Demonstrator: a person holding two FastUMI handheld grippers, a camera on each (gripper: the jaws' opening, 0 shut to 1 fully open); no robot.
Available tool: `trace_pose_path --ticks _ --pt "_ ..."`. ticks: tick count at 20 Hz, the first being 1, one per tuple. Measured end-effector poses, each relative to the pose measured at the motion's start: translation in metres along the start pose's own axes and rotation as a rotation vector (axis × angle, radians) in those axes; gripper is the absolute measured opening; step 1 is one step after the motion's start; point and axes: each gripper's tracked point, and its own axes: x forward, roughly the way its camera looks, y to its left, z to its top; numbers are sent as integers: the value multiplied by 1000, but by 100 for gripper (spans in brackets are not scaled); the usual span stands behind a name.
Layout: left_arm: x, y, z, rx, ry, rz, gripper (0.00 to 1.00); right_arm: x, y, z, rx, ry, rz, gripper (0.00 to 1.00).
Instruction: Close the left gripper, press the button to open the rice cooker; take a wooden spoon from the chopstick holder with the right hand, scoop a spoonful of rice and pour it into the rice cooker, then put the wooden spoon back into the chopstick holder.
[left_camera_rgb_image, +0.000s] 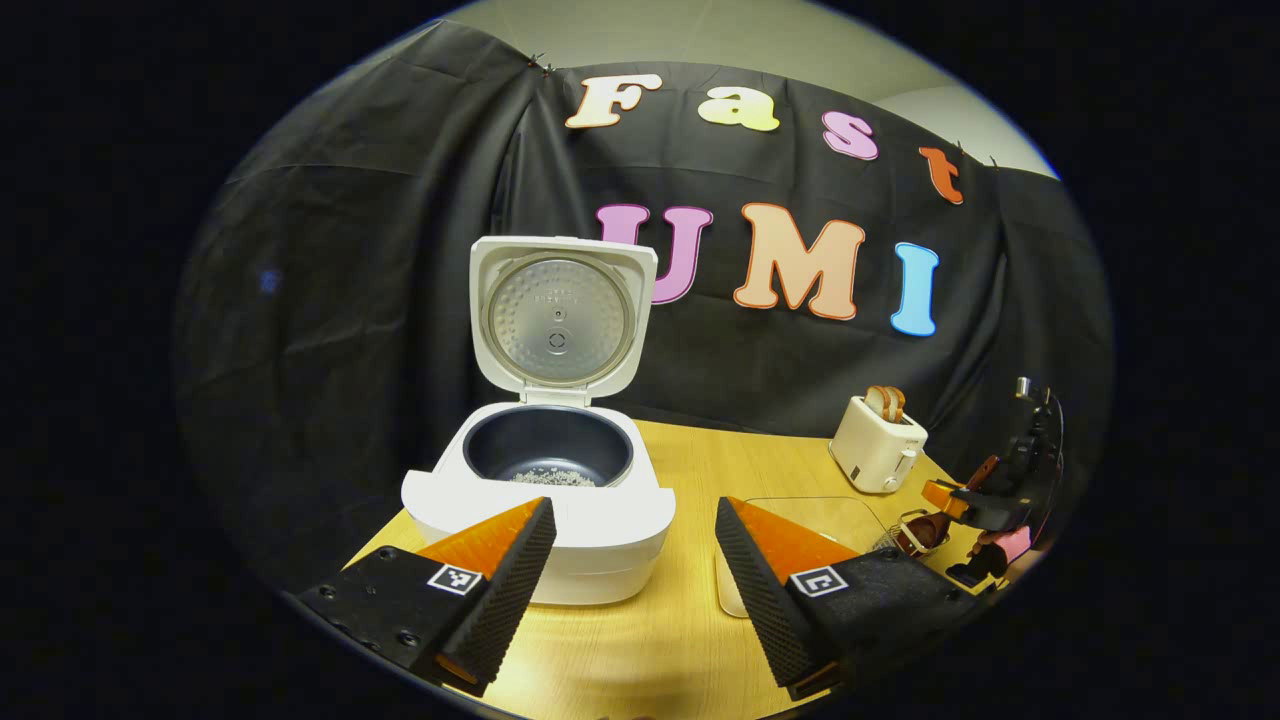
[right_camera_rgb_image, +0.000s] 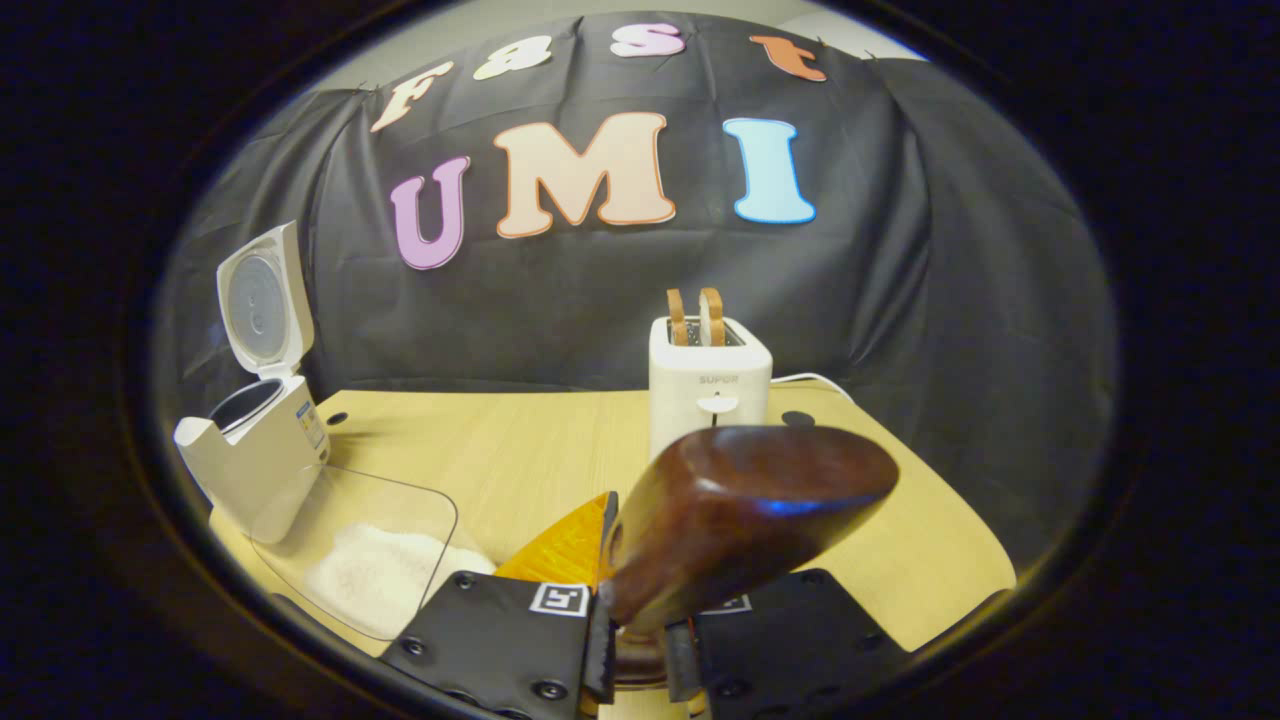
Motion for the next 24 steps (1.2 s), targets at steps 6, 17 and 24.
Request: trace_pose_path --ticks 6,17,24 --pt "2 -2 12 -23 -22 -9 93 -13 5 15 57 -27 50 64" --pt "28 13 90 -51 -116 -35 94 -83 -38 59 113 -108 -41 99" --pt "71 38 176 -35 -200 -51 94 -135 -68 67 137 -132 -129 100"
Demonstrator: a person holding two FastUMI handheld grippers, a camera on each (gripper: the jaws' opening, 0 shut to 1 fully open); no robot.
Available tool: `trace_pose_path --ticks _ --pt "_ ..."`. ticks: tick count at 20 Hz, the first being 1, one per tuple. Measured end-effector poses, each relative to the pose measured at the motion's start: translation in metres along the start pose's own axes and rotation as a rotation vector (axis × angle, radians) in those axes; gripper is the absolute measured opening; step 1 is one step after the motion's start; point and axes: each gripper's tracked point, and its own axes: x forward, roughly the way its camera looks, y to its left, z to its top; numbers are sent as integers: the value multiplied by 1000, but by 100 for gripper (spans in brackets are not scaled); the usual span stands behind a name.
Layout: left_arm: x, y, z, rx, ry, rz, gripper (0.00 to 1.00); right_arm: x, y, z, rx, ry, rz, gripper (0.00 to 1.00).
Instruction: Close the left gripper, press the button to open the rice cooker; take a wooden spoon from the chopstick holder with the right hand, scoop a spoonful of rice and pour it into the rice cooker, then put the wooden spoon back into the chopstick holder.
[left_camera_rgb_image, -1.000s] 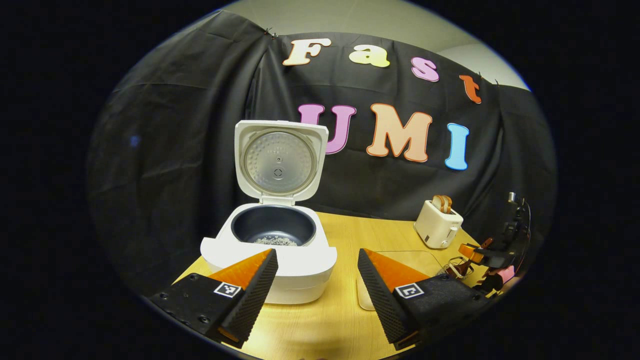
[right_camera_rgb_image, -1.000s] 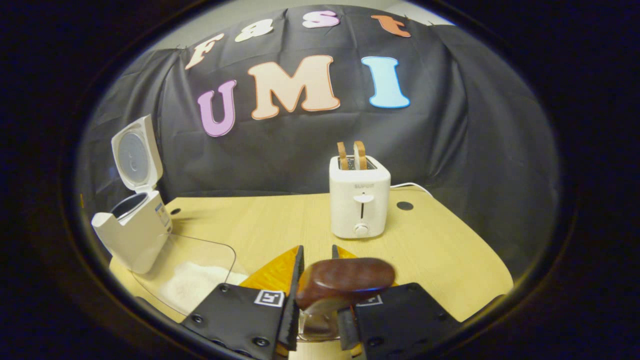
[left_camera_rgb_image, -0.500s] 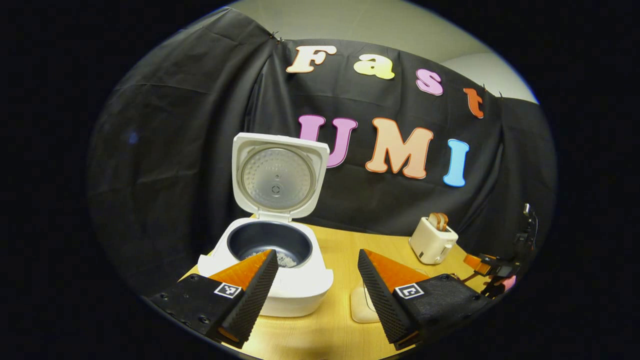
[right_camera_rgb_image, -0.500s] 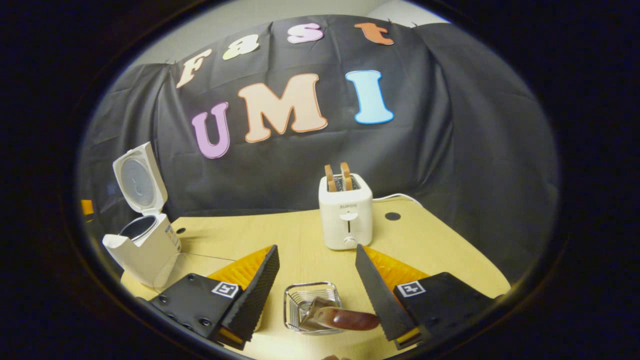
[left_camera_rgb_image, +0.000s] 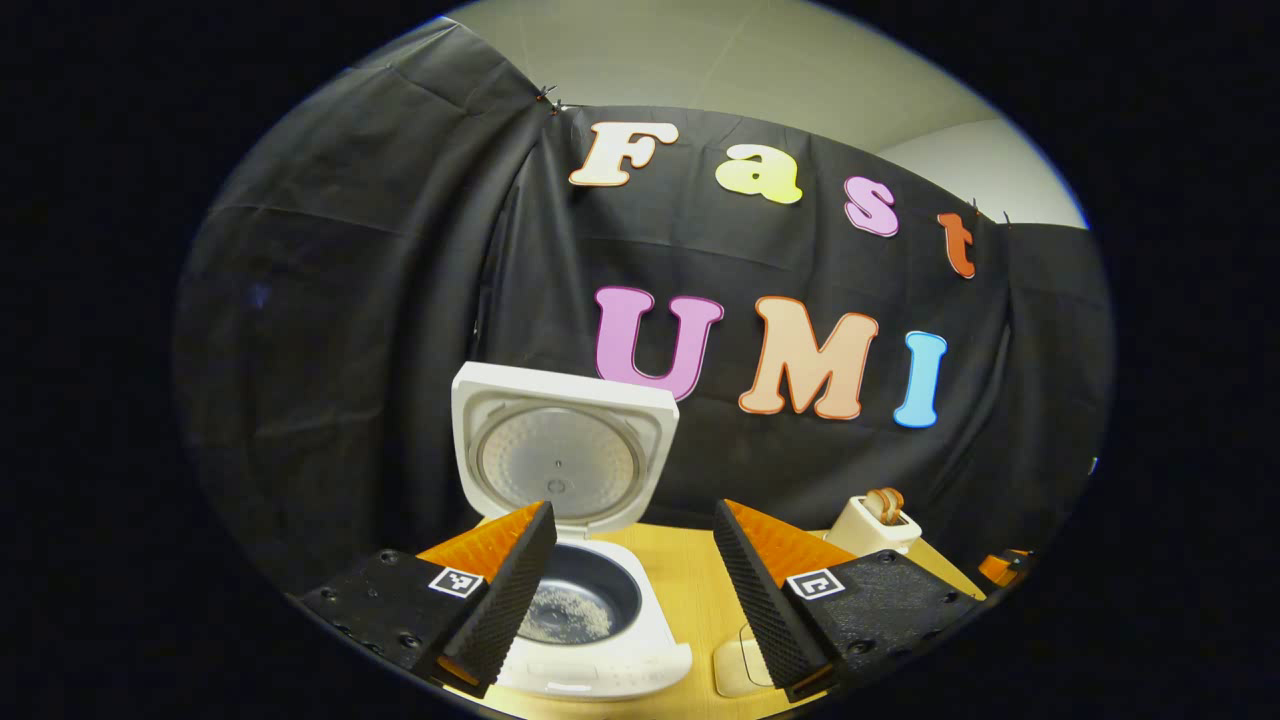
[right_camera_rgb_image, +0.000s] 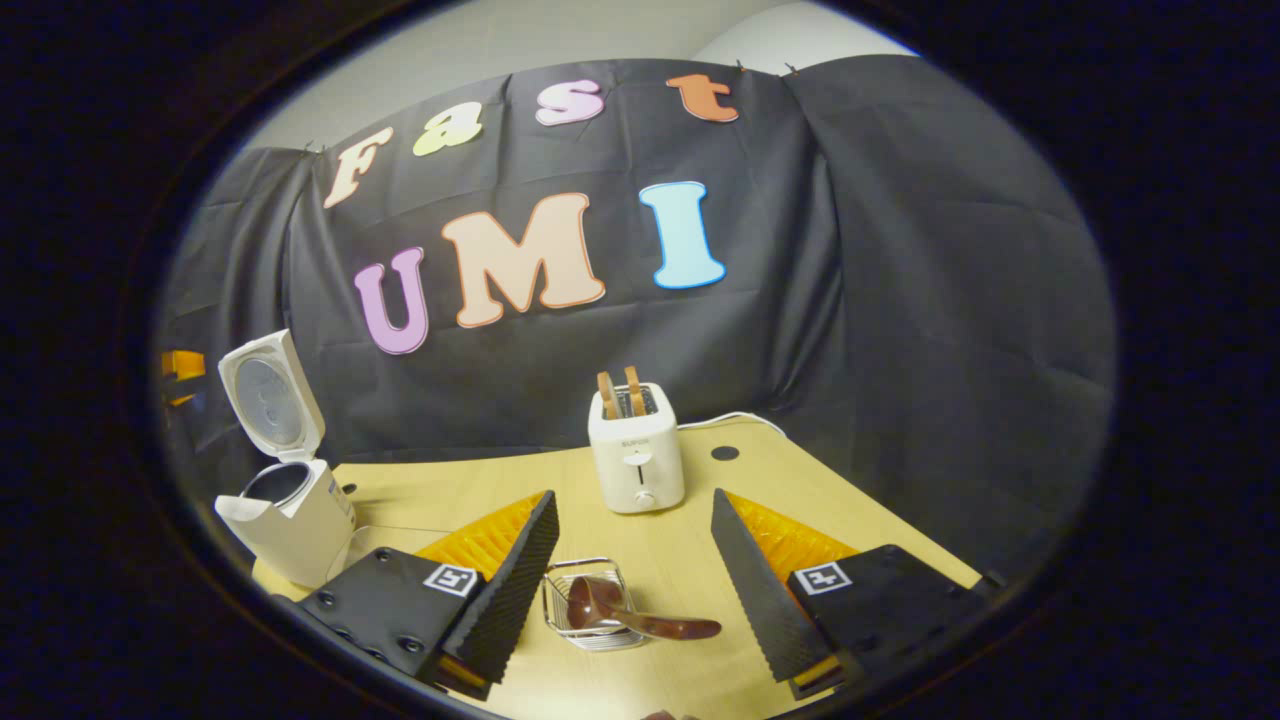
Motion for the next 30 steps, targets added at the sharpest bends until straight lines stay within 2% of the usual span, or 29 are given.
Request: trace_pose_path --ticks 2,3,4,5,6,7,9,10,12,13,15,16,18,19,21,22,24,30 --pt "20 5 23 9 -27 -5 94 -12 -9 -2 9 7 -23 99" --pt "29 9 35 23 -42 -4 90 -17 -13 -5 16 12 -35 99" --pt "40 14 45 46 -60 4 93 -22 -18 -6 24 16 -49 98" --pt "52 19 55 71 -74 13 89 -26 -22 -8 33 21 -63 98" --pt "61 22 62 85 -84 14 93 -30 -27 -10 42 25 -76 98" --pt "71 24 72 95 -97 15 93 -34 -31 -12 51 29 -89 96" --pt "92 30 86 95 -114 18 89 -43 -38 -15 62 38 -116 100" --pt "102 34 90 84 -113 18 92 -47 -42 -16 61 42 -130 100" --pt "126 43 91 54 -95 22 92 -58 -48 -15 48 42 -158 100" --pt "139 50 90 47 -87 32 89 -64 -50 -15 39 40 -173 100" --pt "163 65 83 71 -58 57 93 -77 -56 -16 23 42 -202 100" --pt "173 72 76 94 -37 70 88 -83 -59 -18 21 46 -215 100" --pt "191 77 63 106 2 75 89 -94 -63 -23 23 58 -239 100" --pt "197 77 58 104 21 77 93 -99 -64 -27 25 66 -248 100" --pt "206 81 48 104 47 91 93 -107 -65 -33 19 79 -262 100" --pt "208 82 48 116 46 98 89 -110 -65 -35 11 83 -267 100" --pt "207 80 48 103 44 98 92 -114 -64 -39 -6 92 -268 100" --pt "179 72 37 117 73 96 93 -104 -63 -27 30 71 -247 100"
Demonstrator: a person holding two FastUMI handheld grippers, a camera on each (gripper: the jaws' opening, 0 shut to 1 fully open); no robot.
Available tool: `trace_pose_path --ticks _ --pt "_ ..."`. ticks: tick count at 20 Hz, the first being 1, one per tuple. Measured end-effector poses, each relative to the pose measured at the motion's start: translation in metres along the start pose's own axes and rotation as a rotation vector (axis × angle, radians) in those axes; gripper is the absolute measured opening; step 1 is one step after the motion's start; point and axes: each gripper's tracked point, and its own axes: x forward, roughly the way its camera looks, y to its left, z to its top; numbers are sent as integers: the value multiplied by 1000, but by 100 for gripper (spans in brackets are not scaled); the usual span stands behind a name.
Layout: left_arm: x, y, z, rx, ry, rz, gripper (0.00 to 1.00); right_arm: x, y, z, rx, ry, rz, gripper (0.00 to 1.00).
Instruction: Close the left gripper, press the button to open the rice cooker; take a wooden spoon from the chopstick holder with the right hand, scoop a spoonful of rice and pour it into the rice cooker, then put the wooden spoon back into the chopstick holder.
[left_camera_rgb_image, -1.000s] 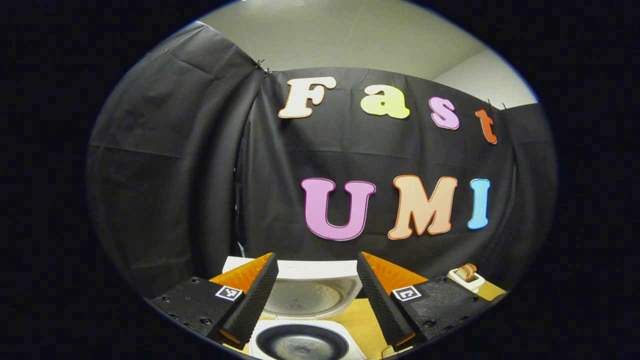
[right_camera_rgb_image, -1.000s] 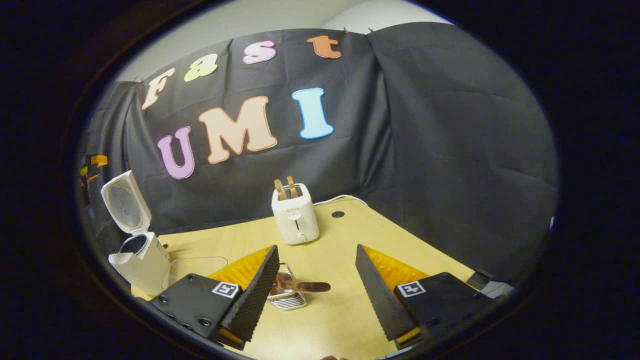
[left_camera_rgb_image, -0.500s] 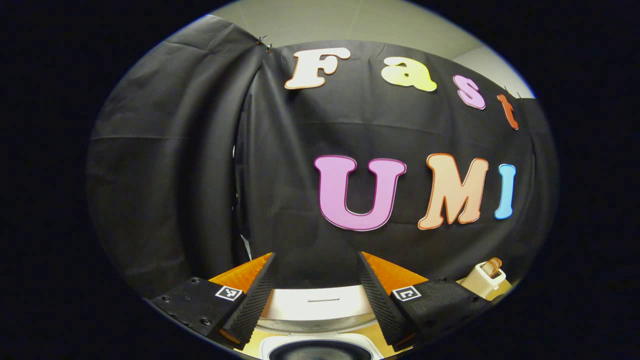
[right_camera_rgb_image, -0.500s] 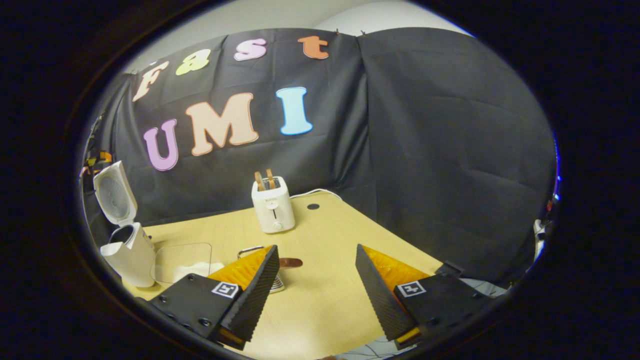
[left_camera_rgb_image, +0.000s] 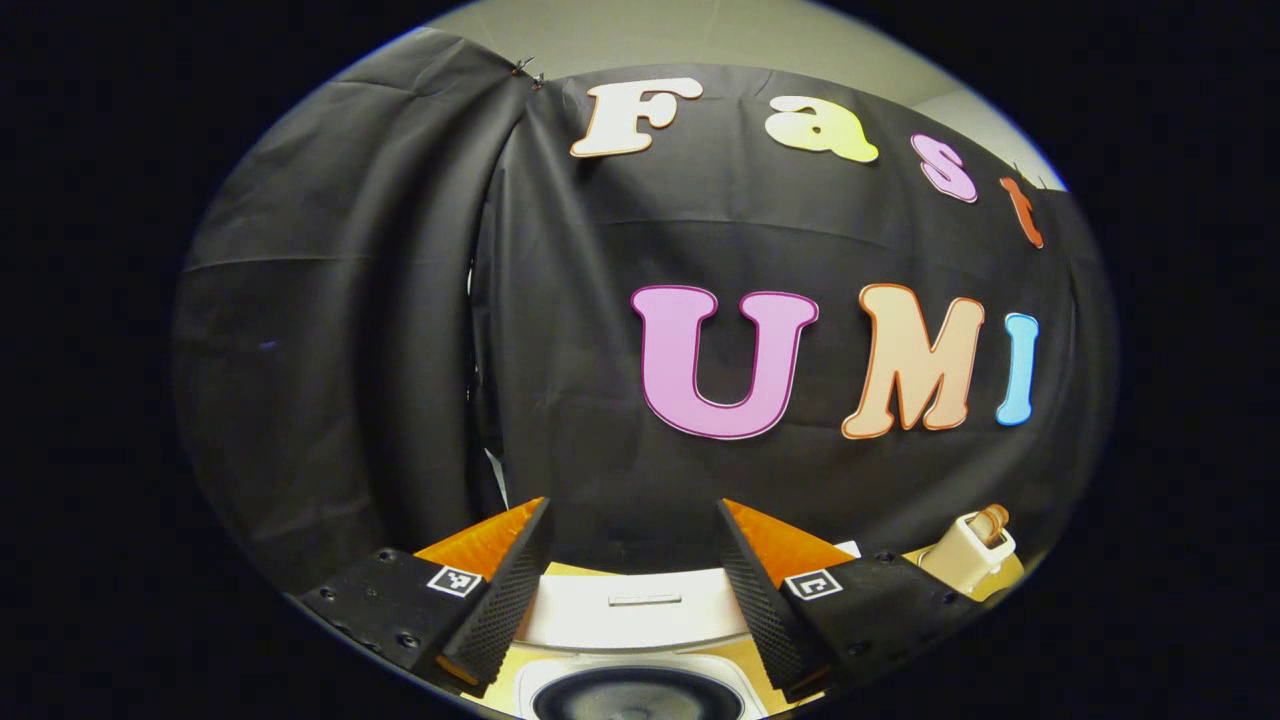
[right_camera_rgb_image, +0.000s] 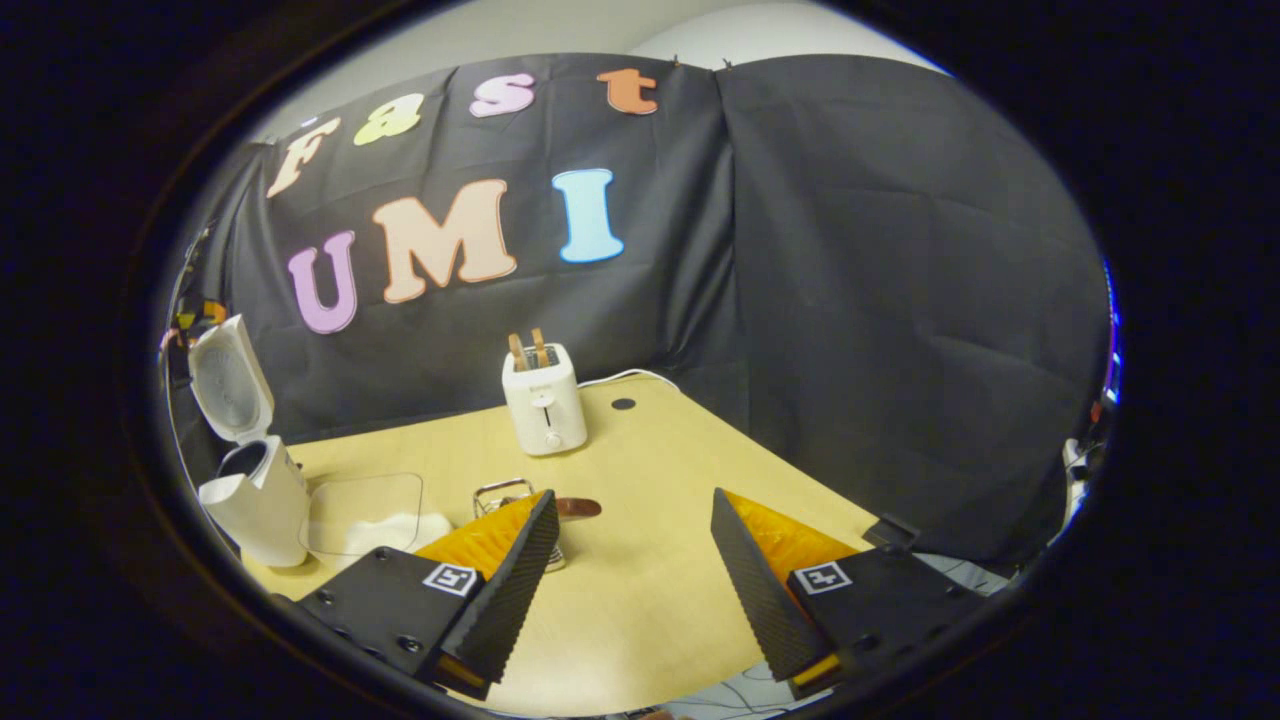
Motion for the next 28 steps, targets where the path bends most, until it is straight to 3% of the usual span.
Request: trace_pose_path --ticks 7,8,9,10,11,12,15,19,20,21,28 --pt "-68 -9 -37 32 -19 29 94 14 -12 11 68 -30 -2 100" --pt "-79 -10 -45 24 -21 35 89 15 -15 12 76 -34 -6 100" --pt "-89 -11 -55 23 -17 41 94 16 -16 13 79 -36 -9 100" --pt "-100 -13 -67 22 -10 46 89 17 -17 13 79 -37 -11 99" --pt "-108 -14 -77 22 -5 49 94 17 -17 14 77 -40 -12 99" --pt "-117 -14 -89 19 2 52 89 16 -18 14 75 -43 -10 98" --pt "-137 -16 -126 -15 32 71 94 16 -11 15 66 -44 4 96" --pt "-151 -19 -177 -35 83 82 94 16 2 14 50 -42 33 96" --pt "-153 -19 -182 -30 80 79 94 16 5 14 45 -42 40 100" --pt "-155 -19 -186 -30 83 77 94 17 8 14 40 -42 45 96" --pt "-157 -20 -214 -44 134 74 94 15 17 13 36 -44 71 100"
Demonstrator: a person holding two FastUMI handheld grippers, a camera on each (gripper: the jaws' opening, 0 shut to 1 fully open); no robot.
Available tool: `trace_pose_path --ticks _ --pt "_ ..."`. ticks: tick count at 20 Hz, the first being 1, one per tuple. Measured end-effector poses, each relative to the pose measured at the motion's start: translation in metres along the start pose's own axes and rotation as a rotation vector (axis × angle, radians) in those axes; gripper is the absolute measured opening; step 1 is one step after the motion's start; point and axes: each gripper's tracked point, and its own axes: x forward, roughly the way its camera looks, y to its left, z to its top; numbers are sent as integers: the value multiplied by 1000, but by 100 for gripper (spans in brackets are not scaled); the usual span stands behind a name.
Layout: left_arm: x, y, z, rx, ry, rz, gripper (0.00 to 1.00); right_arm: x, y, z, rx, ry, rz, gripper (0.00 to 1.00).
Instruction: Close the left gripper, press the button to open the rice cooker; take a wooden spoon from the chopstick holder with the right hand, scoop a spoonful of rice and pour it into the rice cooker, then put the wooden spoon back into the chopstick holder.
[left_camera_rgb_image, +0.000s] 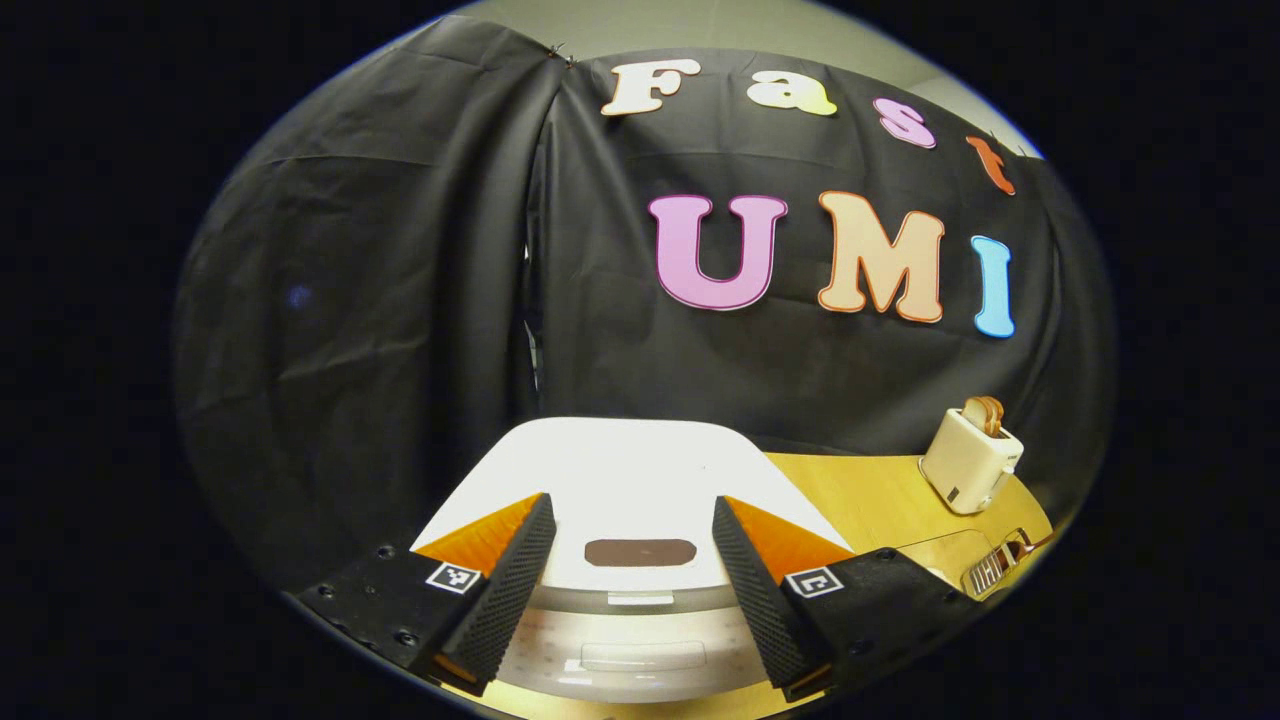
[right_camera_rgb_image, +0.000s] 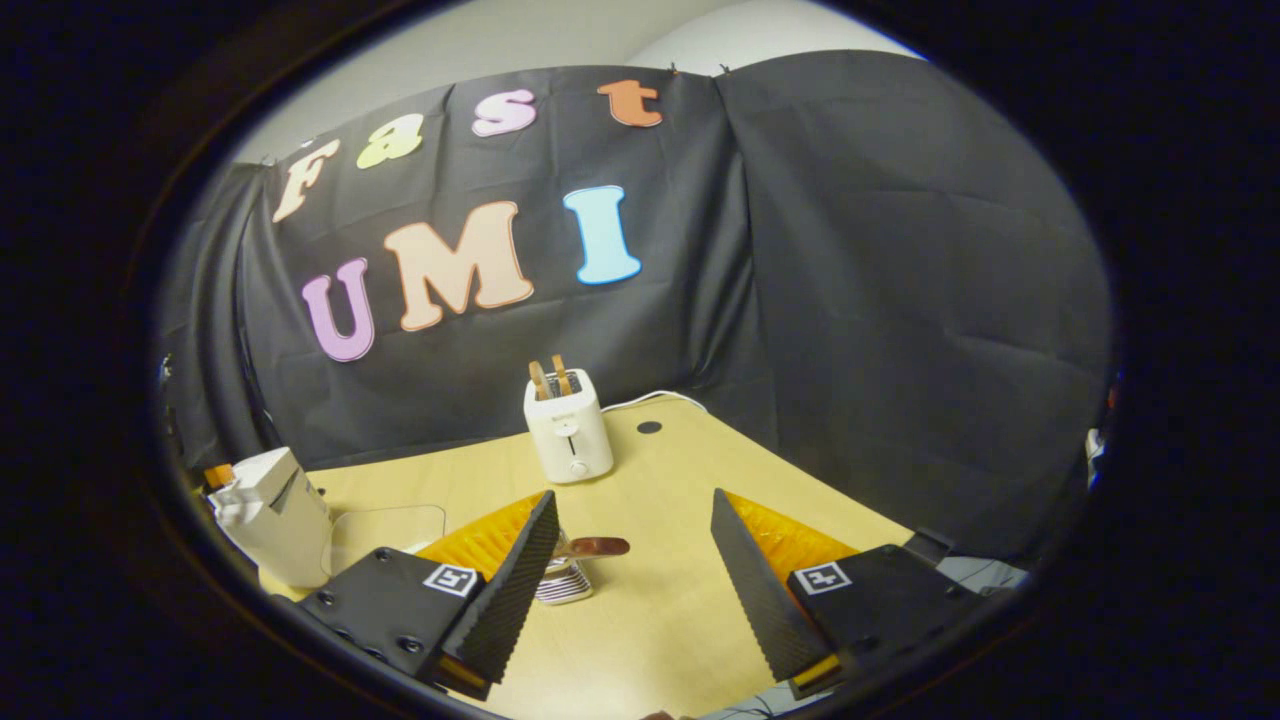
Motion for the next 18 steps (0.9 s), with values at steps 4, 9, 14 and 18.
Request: trace_pose_path --ticks 4,9,14,18 --pt "1 -1 -13 44 20 7 94 0 -3 3 0 -5 -2 100" --pt "-1 -3 -17 48 7 -13 95 1 4 0 3 3 11 98" --pt "-4 -5 -17 45 -30 -40 95 0 15 -2 5 3 39 100" --pt "-1 -5 -11 51 -19 -45 94 -2 19 4 7 -11 49 100"
